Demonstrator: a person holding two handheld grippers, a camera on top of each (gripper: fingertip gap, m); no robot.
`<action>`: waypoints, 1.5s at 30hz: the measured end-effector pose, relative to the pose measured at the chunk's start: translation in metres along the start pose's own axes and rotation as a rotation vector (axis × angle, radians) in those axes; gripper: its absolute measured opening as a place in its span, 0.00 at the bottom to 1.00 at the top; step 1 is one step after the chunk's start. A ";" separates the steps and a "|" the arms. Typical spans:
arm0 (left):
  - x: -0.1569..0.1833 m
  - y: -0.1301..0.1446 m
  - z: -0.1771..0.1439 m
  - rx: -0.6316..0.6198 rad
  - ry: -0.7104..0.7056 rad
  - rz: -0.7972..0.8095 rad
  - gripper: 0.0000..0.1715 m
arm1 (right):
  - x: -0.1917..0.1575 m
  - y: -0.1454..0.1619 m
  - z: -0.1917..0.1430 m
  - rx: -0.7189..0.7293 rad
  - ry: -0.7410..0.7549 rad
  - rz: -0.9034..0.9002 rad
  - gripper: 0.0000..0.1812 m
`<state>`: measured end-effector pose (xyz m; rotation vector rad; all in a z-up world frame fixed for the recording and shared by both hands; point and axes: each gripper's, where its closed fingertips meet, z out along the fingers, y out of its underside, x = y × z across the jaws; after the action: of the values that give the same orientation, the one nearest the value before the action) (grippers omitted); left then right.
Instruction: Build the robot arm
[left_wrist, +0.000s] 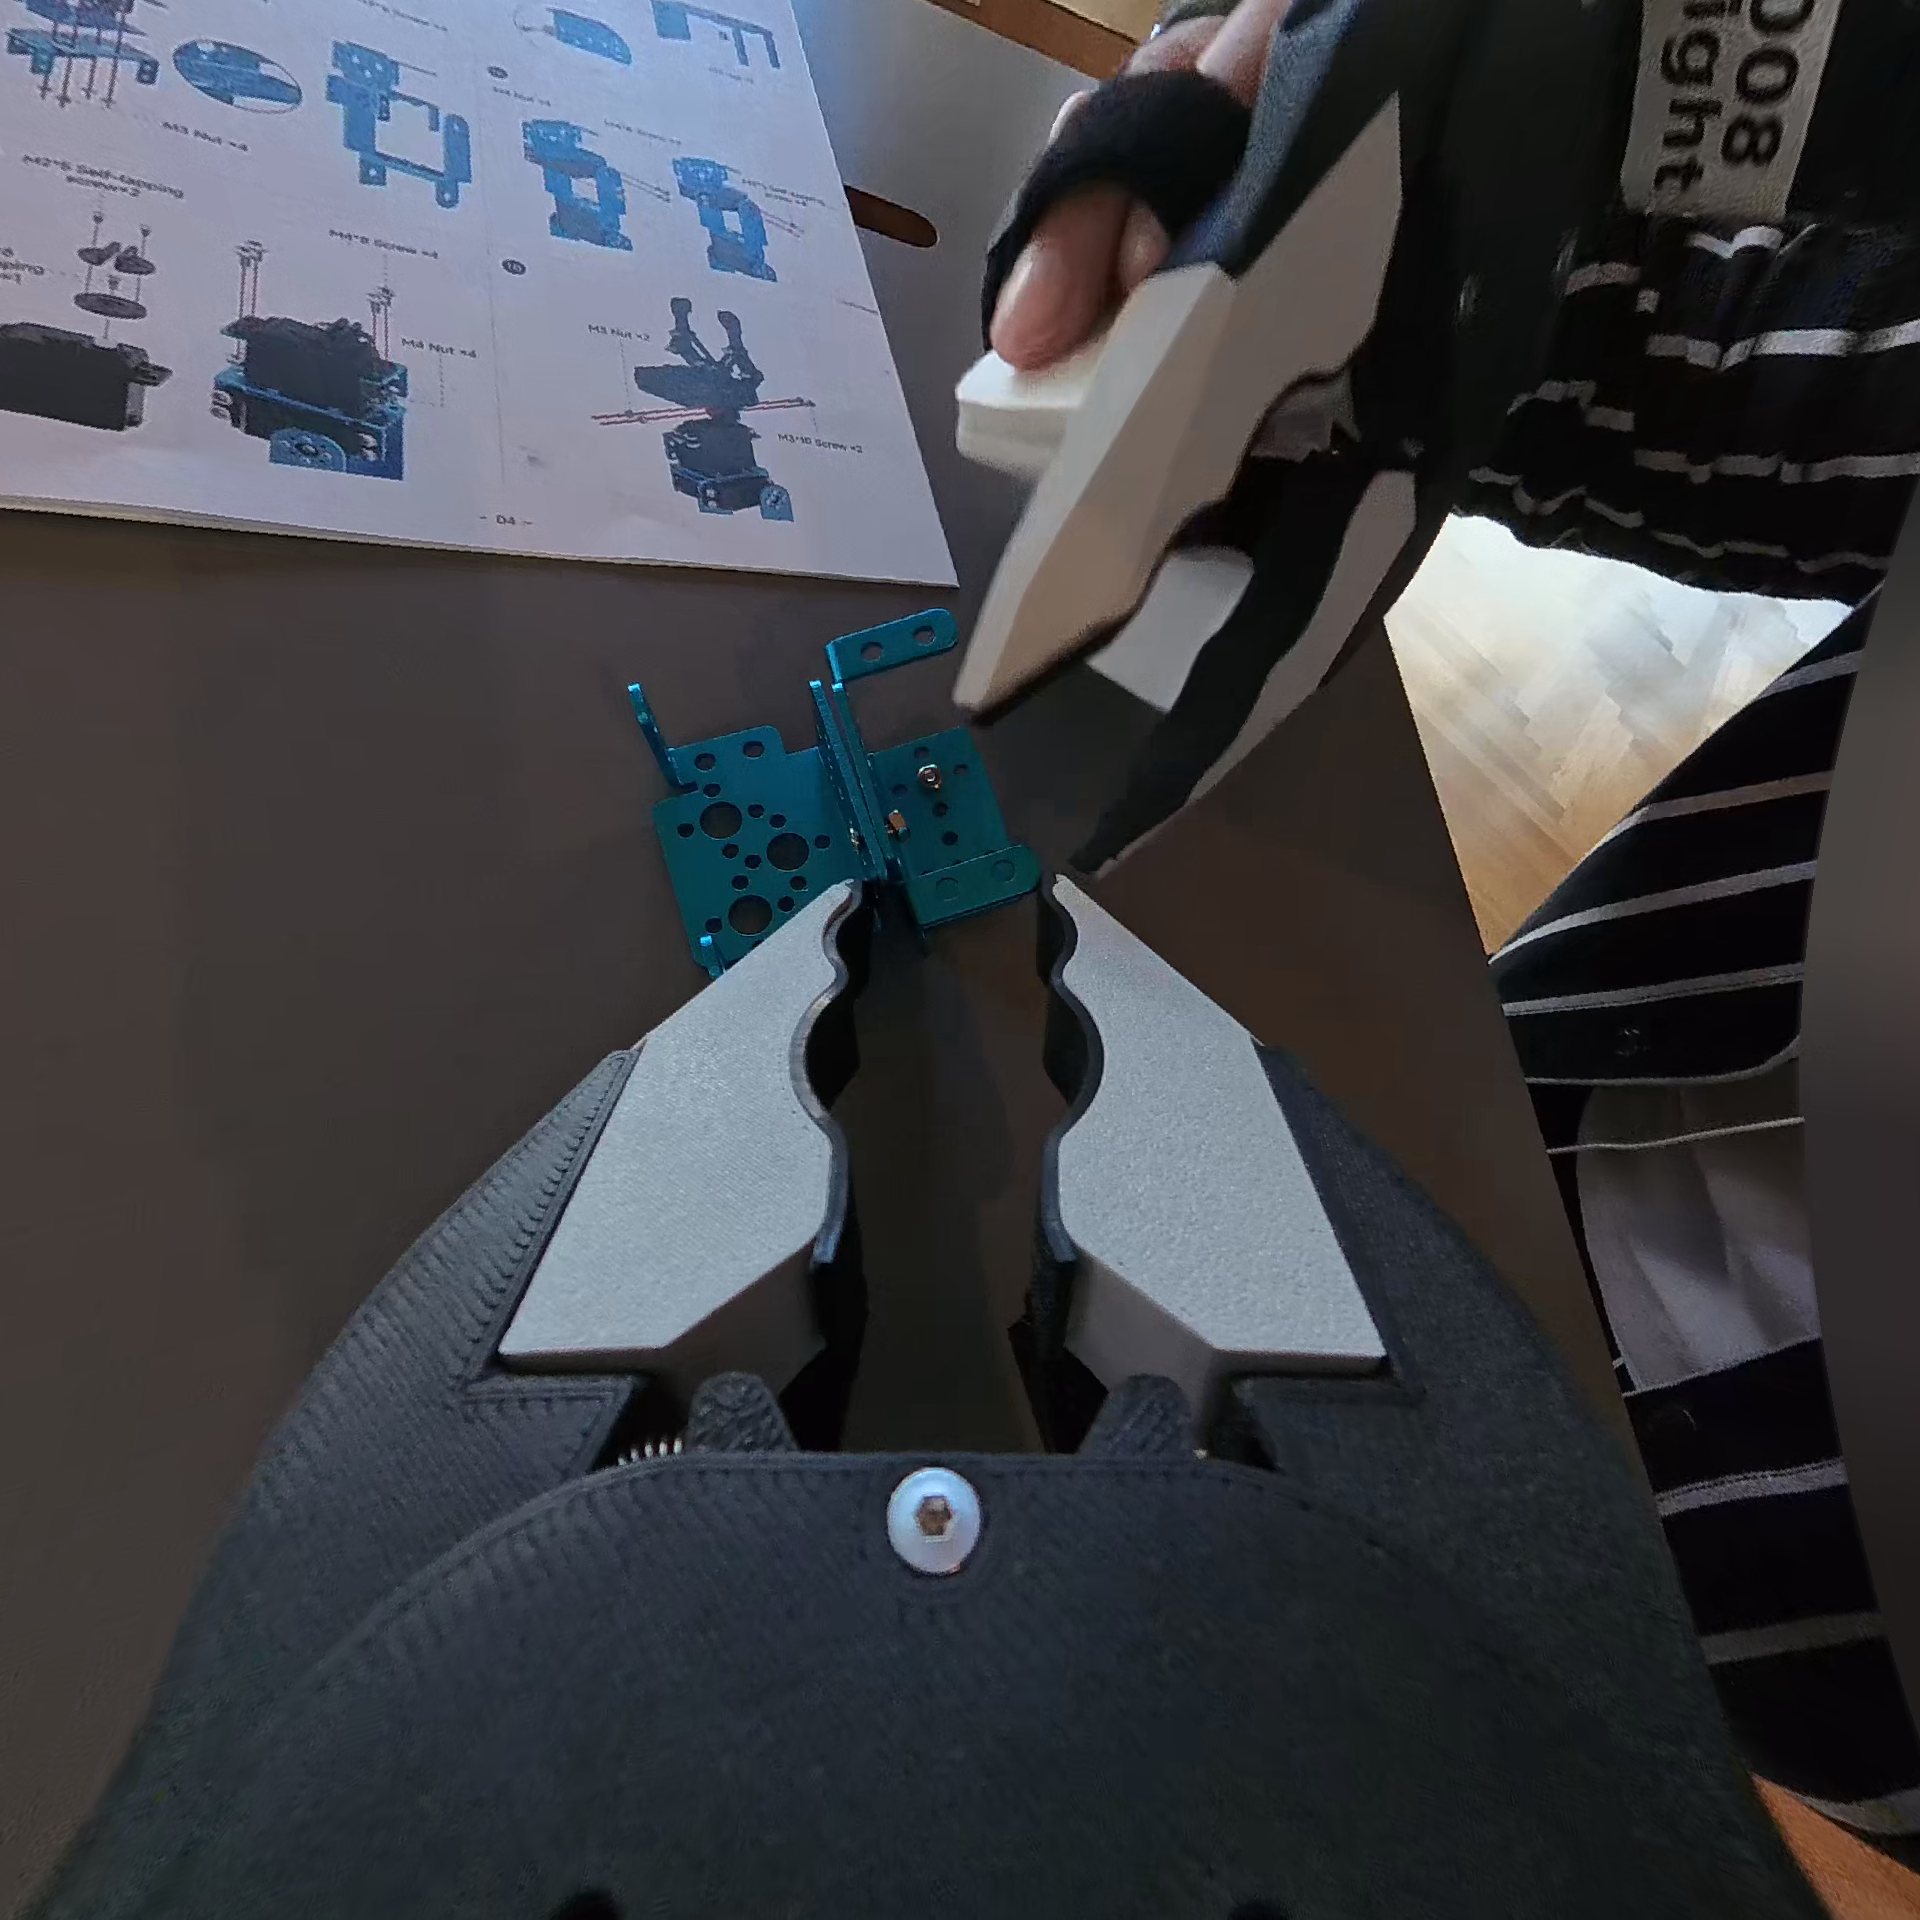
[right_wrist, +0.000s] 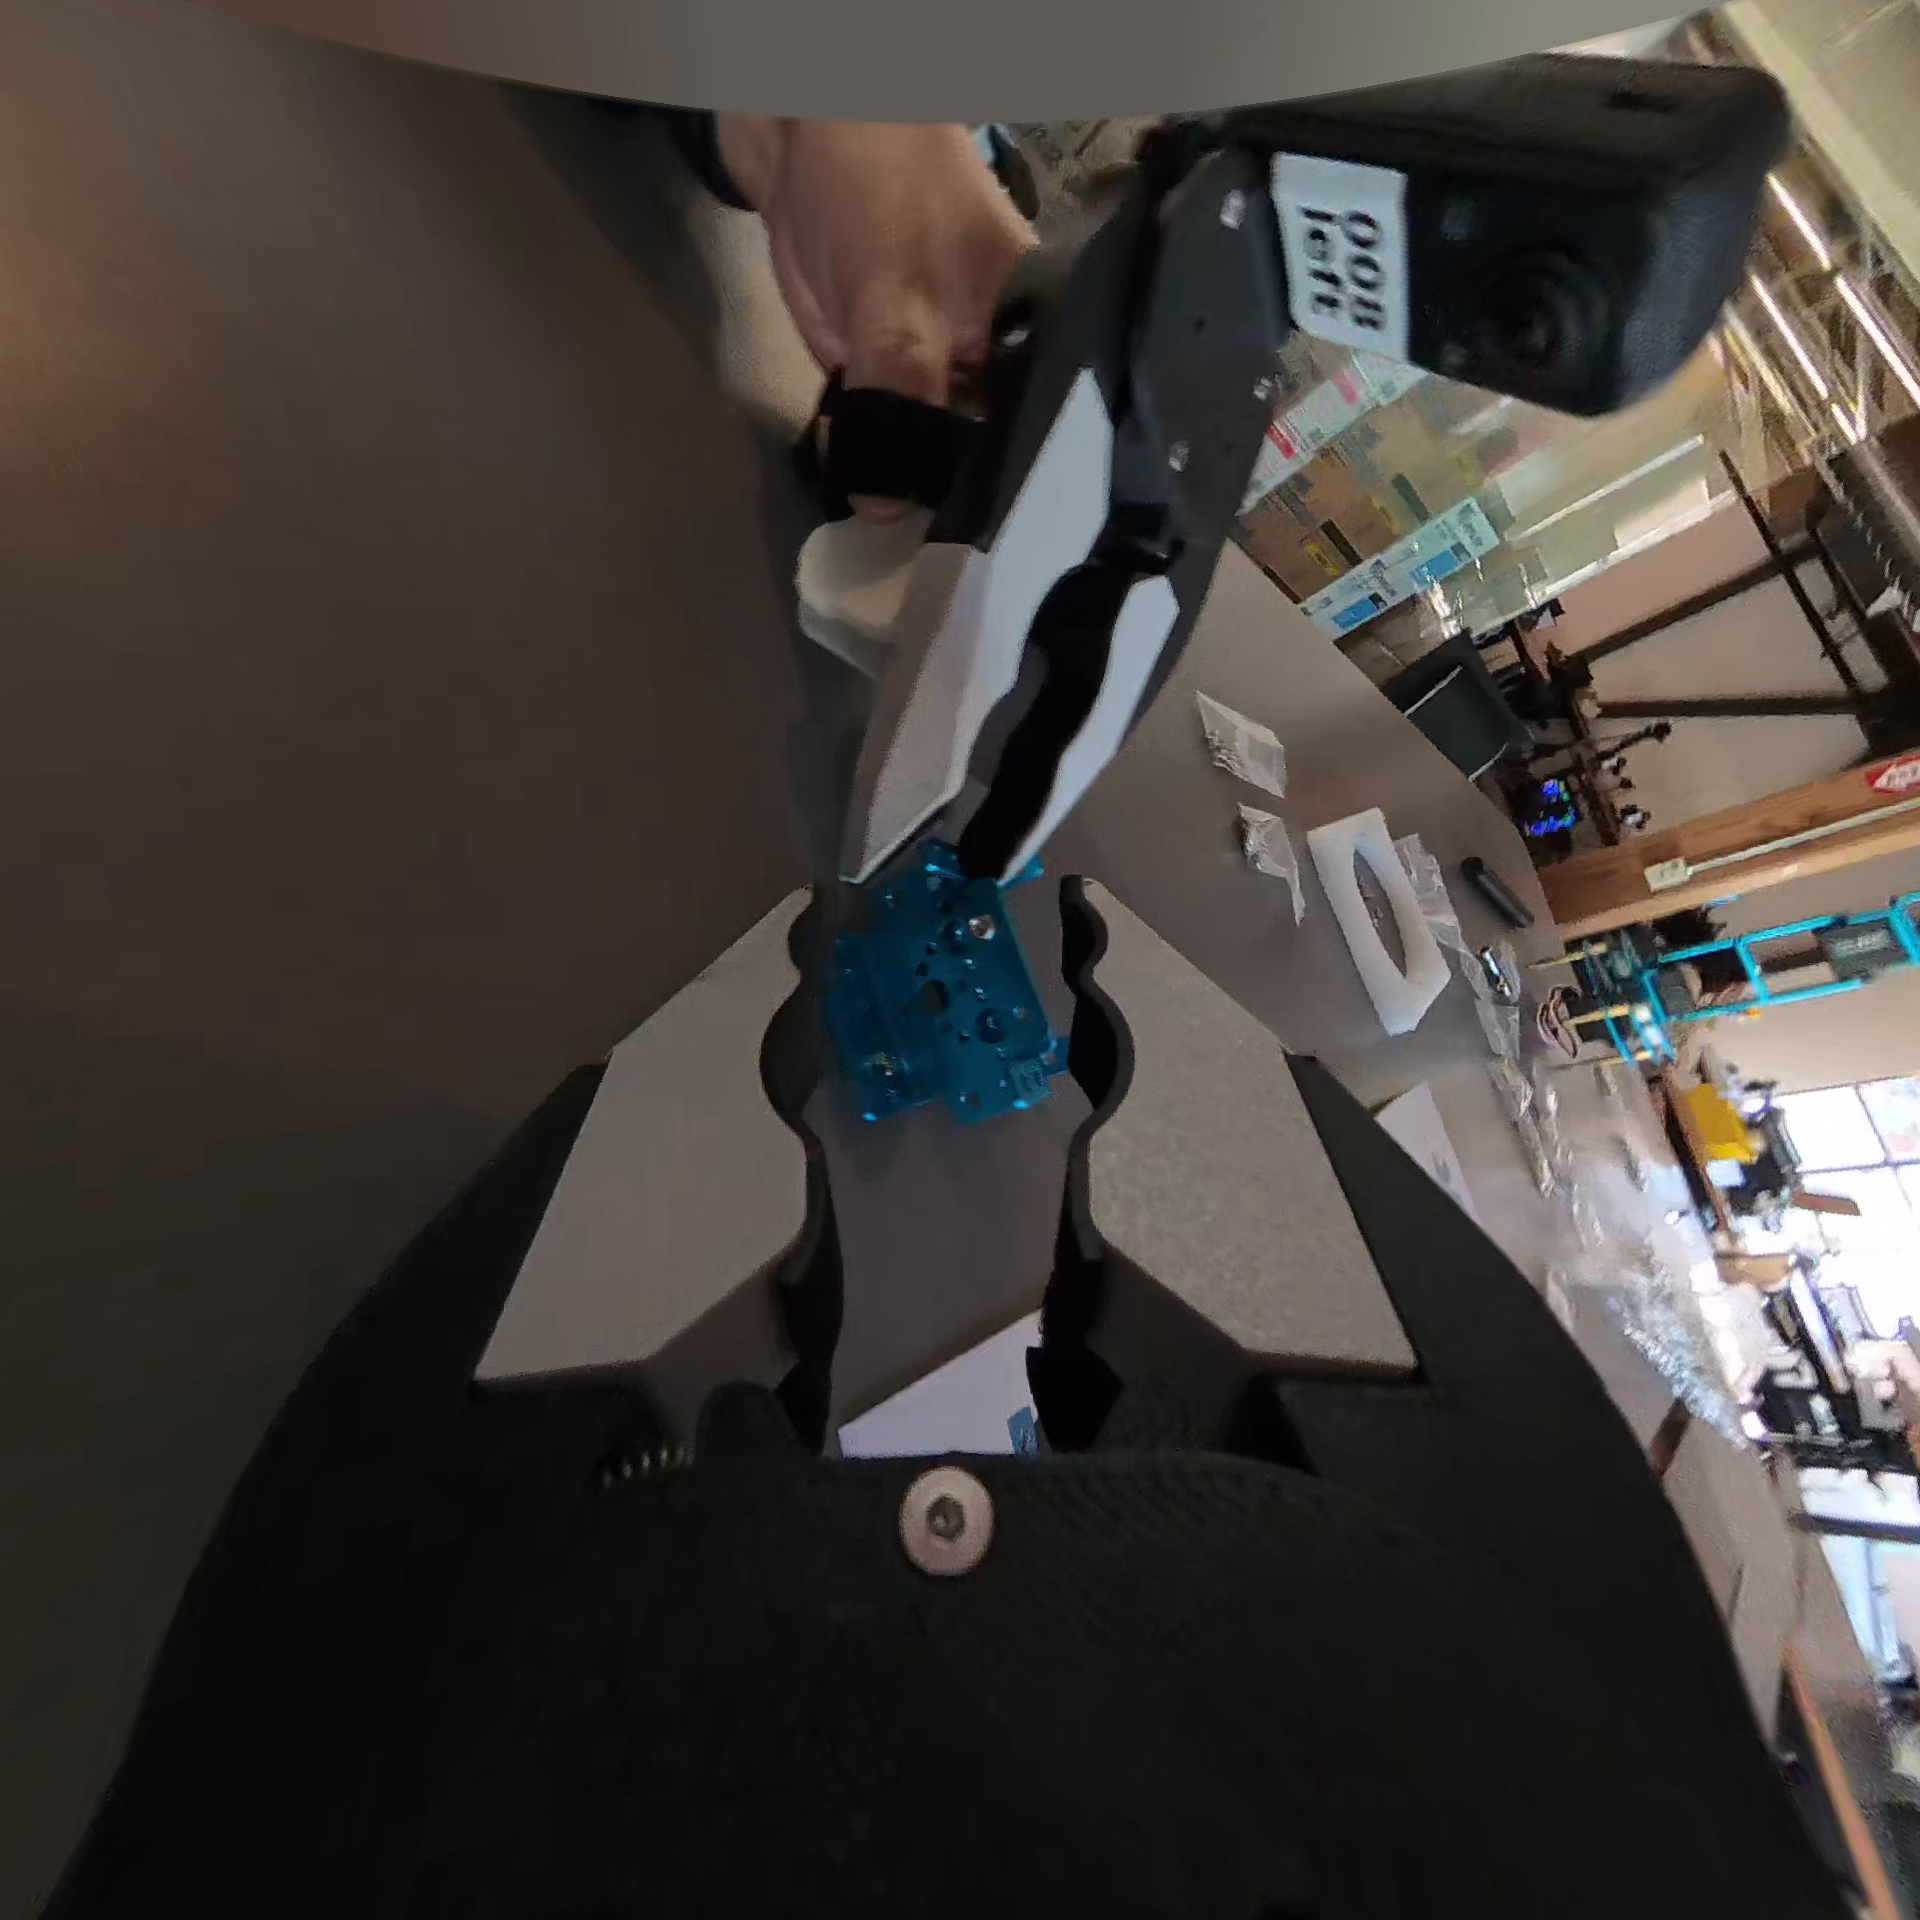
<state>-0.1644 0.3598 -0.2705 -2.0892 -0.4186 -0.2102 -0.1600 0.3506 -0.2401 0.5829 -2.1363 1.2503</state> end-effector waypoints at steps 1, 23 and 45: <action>0.000 0.000 0.000 0.000 0.000 0.001 0.18 | 0.003 0.002 0.000 -0.001 0.002 0.032 0.24; 0.000 0.000 0.000 -0.003 -0.004 0.008 0.18 | 0.030 0.022 0.006 0.048 -0.095 0.477 0.19; 0.001 0.001 0.001 -0.006 -0.005 0.015 0.18 | 0.022 0.031 0.014 0.004 -0.121 0.467 0.20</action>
<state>-0.1635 0.3602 -0.2712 -2.0985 -0.4059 -0.1985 -0.1993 0.3515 -0.2500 0.1631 -2.4619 1.4911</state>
